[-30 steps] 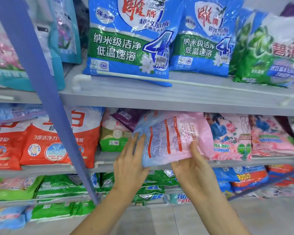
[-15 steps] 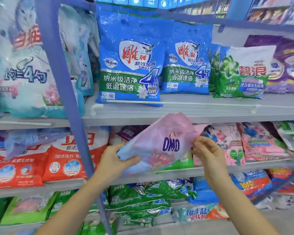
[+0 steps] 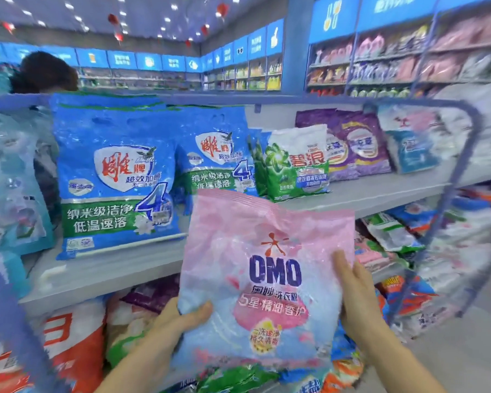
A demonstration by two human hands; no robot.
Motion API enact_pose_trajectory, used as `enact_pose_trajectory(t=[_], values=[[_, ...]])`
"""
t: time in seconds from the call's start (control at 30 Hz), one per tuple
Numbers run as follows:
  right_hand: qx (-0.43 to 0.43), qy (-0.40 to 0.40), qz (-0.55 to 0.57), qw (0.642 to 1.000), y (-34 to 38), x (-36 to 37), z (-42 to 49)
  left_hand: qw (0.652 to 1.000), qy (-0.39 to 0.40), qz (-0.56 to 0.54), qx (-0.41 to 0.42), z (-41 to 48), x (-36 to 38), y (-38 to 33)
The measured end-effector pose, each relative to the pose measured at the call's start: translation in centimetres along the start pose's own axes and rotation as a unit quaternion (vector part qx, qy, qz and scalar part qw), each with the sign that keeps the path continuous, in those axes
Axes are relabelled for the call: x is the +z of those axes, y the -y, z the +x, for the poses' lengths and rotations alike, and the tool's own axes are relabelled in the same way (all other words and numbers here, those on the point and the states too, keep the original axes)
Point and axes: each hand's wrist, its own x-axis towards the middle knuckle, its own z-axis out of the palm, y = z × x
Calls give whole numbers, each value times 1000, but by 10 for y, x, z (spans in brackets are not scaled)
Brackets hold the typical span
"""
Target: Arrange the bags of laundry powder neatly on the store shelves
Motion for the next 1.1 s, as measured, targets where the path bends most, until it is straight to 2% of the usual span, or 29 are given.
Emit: enact_pose_trajectory(t=[0.17, 0.27, 0.33, 0.4, 0.5, 0.57, 0.67, 0.9, 1.1], values=[[-83, -56, -26, 995, 42, -50, 12, 999, 21, 47, 2, 41, 66, 7], [-103, -73, -19, 992, 64, -93, 26, 997, 38, -58, -14, 51, 129, 10], [-99, -86, -48, 990, 78, -126, 34, 988, 79, -109, -76, 59, 172, 19], [-110, -96, -68, 987, 95, -162, 42, 991, 58, -89, -80, 98, 196, 36], [-129, -114, -59, 983, 120, -219, 60, 994, 83, -31, -61, 128, 249, 60], [-137, -130, -49, 981, 136, -258, 75, 992, 76, -80, -65, 136, 305, 67], [-144, -145, -57, 977, 158, -316, 101, 985, 118, -101, -73, 140, 379, 84], [-130, -168, -42, 976, 185, -428, 153, 999, 45, -13, -22, 199, 490, 118], [-133, -202, -78, 967, 205, -503, 205, 997, 3, 48, 65, 228, 588, 124]])
